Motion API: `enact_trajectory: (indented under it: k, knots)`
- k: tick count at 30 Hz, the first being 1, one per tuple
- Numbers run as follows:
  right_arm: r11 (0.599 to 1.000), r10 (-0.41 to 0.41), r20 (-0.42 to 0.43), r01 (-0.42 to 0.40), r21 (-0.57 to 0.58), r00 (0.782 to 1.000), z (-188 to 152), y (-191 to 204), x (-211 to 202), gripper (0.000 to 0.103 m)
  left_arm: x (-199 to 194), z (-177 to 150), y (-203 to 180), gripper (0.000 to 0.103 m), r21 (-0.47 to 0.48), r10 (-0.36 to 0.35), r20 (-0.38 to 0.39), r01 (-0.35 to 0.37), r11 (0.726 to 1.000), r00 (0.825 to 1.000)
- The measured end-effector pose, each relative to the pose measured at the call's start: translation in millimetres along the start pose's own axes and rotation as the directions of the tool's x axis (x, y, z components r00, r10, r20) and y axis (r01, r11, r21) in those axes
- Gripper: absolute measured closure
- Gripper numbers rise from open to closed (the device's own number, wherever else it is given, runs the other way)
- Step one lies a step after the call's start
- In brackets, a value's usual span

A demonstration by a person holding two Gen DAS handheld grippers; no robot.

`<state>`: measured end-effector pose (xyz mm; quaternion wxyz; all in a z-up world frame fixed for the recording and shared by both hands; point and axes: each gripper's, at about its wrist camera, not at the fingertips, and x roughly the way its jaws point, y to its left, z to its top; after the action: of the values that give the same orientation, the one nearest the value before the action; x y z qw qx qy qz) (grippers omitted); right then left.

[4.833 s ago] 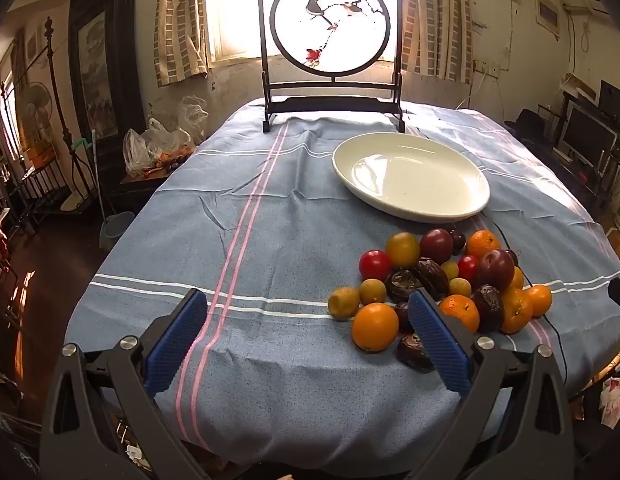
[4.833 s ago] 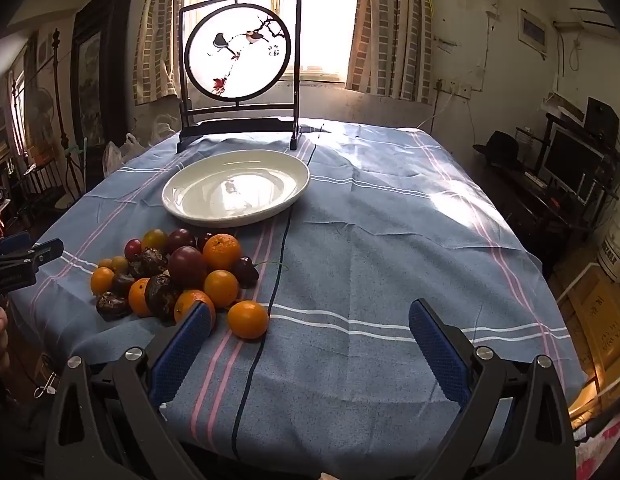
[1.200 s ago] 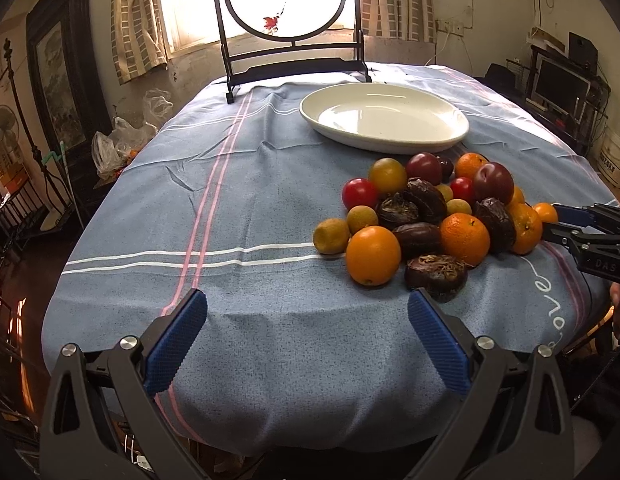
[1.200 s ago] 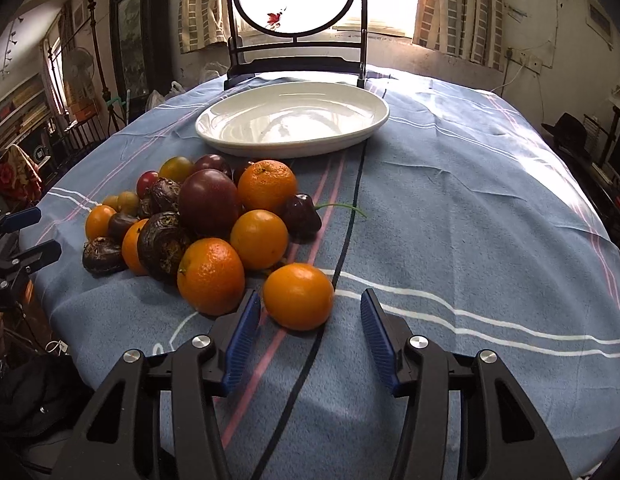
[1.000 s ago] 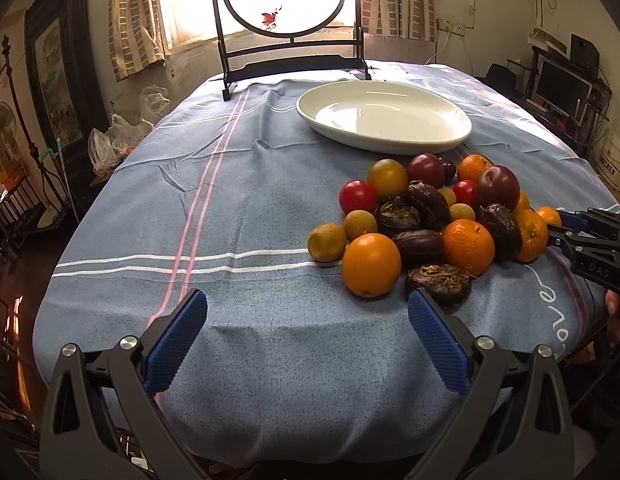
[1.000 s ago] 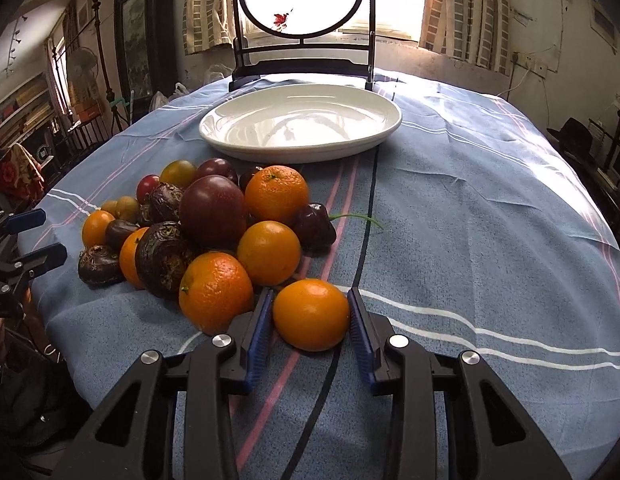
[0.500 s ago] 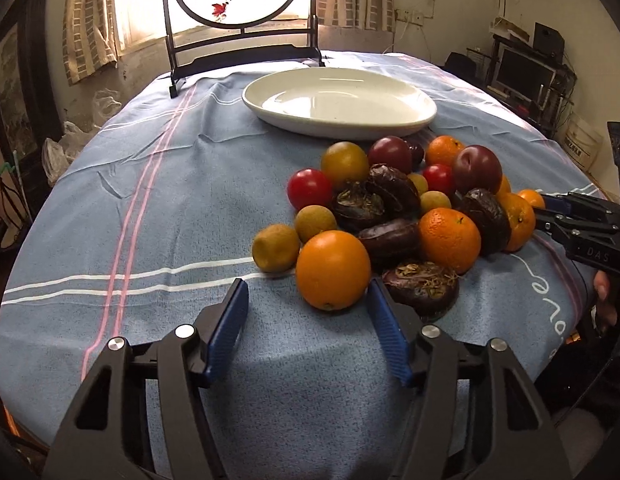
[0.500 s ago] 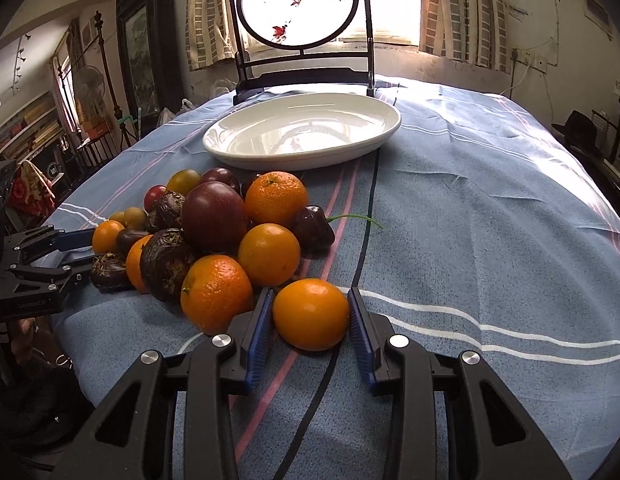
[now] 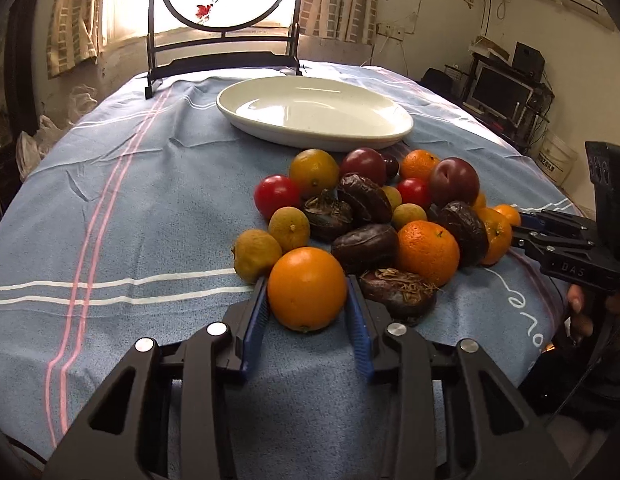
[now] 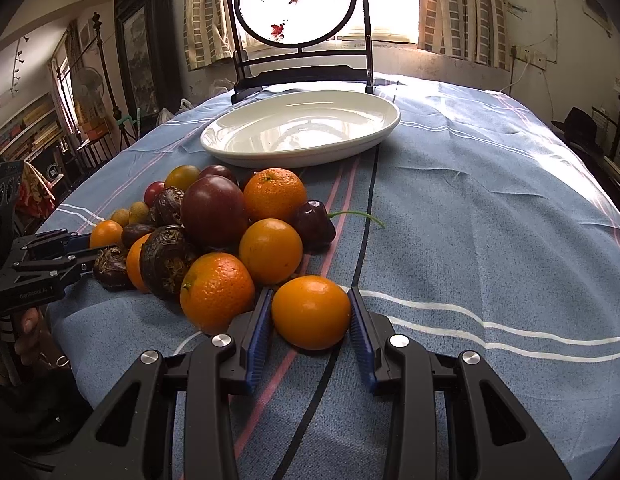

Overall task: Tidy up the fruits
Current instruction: 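Carry both oranges over the white plate and open both tools to drop them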

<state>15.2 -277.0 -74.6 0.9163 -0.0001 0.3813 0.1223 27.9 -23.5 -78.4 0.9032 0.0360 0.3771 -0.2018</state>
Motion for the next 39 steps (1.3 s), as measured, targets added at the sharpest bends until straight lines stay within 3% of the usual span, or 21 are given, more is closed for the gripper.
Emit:
enact_trajectory:
  k: [11, 19, 25, 33, 37, 38, 39]
  knots:
    - [1.000, 0.012, 0.033, -0.013, 0.020, 0.999, 5, -6, -14, 0.066, -42, 8, -5, 0.067, 0.013, 0.033, 0.089, -0.034, 0.999, 0.995]
    - [0.999, 0.041, 0.143, -0.042, 0.003, 0.989, 58, -20, -52, 0.066, -52, 54, -5, 0.066, 0.029, 0.005, 0.140, -0.009, 1.000, 0.990]
    - [0.997, 0.077, 0.150, -0.078, 0.003, 0.986, 131, -25, -26, 0.066, -10, 118, 0, 0.066, 0.031, -0.024, 0.101, 0.021, 0.999, 0.995]
    - [0.994, 0.101, -0.039, -0.099, 0.055, 0.994, 189, -37, 91, 0.066, 99, 183, 16, 0.066, 0.022, -0.023, -0.092, 0.025, 0.999, 0.995]
    - [0.993, 0.101, -0.064, -0.097, 0.066, 0.993, 207, -42, 131, 0.062, 144, 201, 22, 0.065, 0.017, -0.009, -0.175, 0.013, 1.000, 0.985]
    - [0.993, 0.095, -0.059, -0.091, 0.077, 0.994, 212, -44, 134, 0.054, 148, 206, 25, 0.055, 0.009, 0.003, -0.168, -0.001, 1.000, 0.986]
    - [0.992, 0.092, -0.040, -0.089, 0.089, 0.995, 216, -46, 134, 0.039, 150, 212, 28, 0.036, -0.001, 0.012, -0.157, -0.013, 1.000, 0.987]
